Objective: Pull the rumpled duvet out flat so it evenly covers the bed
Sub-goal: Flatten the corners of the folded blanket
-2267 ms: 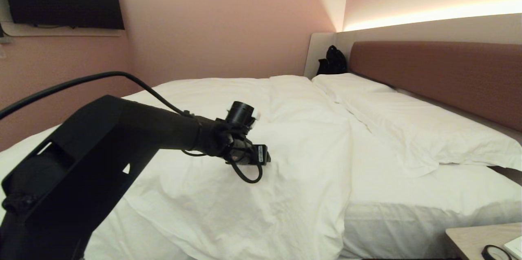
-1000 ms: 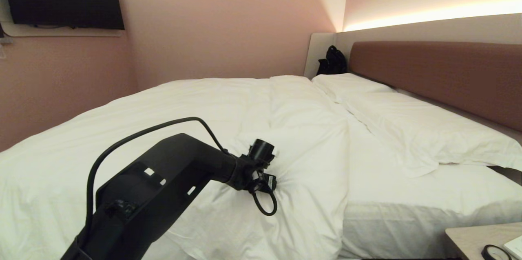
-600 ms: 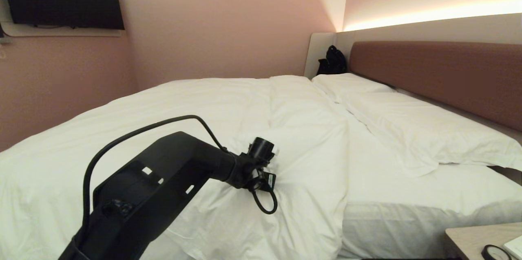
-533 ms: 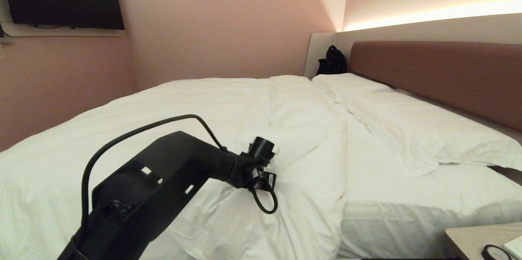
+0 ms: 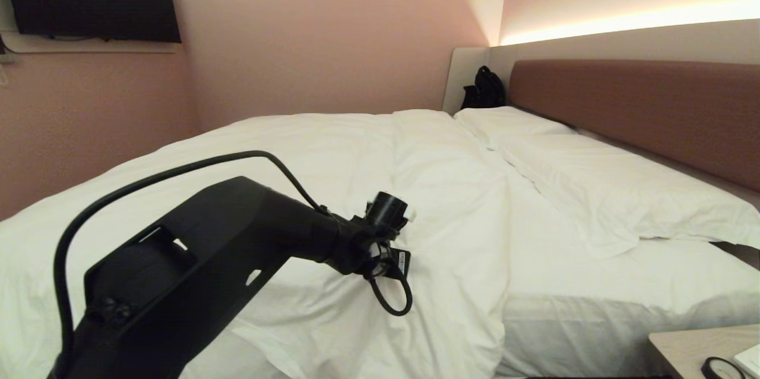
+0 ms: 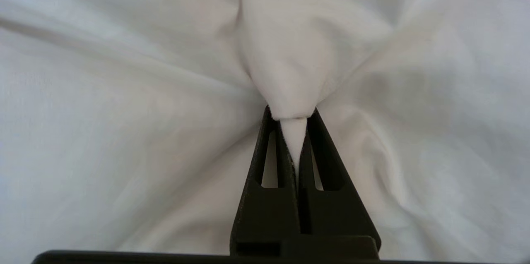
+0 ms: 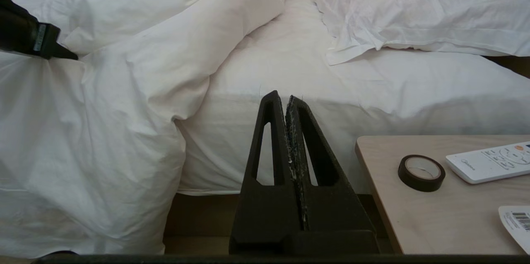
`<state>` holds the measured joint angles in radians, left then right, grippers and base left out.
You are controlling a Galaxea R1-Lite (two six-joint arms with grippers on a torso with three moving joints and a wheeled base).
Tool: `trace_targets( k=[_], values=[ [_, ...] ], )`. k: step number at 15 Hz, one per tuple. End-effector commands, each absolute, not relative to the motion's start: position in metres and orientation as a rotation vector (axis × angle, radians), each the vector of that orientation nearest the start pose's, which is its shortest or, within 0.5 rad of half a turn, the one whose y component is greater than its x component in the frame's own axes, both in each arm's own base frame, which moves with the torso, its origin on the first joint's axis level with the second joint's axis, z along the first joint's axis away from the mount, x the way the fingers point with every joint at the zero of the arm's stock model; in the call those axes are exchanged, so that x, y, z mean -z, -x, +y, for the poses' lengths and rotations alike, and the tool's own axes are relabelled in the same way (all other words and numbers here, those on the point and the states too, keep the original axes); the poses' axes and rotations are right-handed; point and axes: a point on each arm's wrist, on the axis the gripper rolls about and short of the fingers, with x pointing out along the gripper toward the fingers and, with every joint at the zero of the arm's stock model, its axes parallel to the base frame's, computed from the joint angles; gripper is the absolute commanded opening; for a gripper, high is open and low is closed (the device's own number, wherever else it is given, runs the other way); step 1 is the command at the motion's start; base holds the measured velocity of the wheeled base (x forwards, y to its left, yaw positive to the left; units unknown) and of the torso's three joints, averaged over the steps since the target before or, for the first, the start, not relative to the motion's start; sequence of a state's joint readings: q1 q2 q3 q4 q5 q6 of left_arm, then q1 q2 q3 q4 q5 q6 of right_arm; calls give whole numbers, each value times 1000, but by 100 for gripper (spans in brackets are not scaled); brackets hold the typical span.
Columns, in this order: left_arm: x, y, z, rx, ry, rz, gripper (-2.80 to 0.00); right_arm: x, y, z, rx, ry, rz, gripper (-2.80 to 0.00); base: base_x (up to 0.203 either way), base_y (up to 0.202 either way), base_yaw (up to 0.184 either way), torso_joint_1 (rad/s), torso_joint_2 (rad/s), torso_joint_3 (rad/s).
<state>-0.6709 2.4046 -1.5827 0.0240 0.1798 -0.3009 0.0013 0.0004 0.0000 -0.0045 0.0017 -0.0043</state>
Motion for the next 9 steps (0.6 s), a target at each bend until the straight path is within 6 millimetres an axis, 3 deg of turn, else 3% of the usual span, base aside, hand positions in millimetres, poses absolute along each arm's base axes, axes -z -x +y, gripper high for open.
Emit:
trace_targets(
  k=[1,5,7,9],
  values=[
    [-94,-340,-294,411,-39,768,-280,-76,23,0,-3,5,-5,-280,0,0,0,0,0,0],
    [-163,-259,-320,635,27,752,-280,-76,23,0,-3,5,-3,-280,0,0,0,0,0,0],
    [-183,-234,-321,715,70,791,-280,-76,23,0,-3,5,-5,-280,0,0,0,0,0,0],
    [-187,-224,-321,733,78,813,-280,-76,23,0,-3,5,-3,-280,0,0,0,0,0,0]
  ],
)
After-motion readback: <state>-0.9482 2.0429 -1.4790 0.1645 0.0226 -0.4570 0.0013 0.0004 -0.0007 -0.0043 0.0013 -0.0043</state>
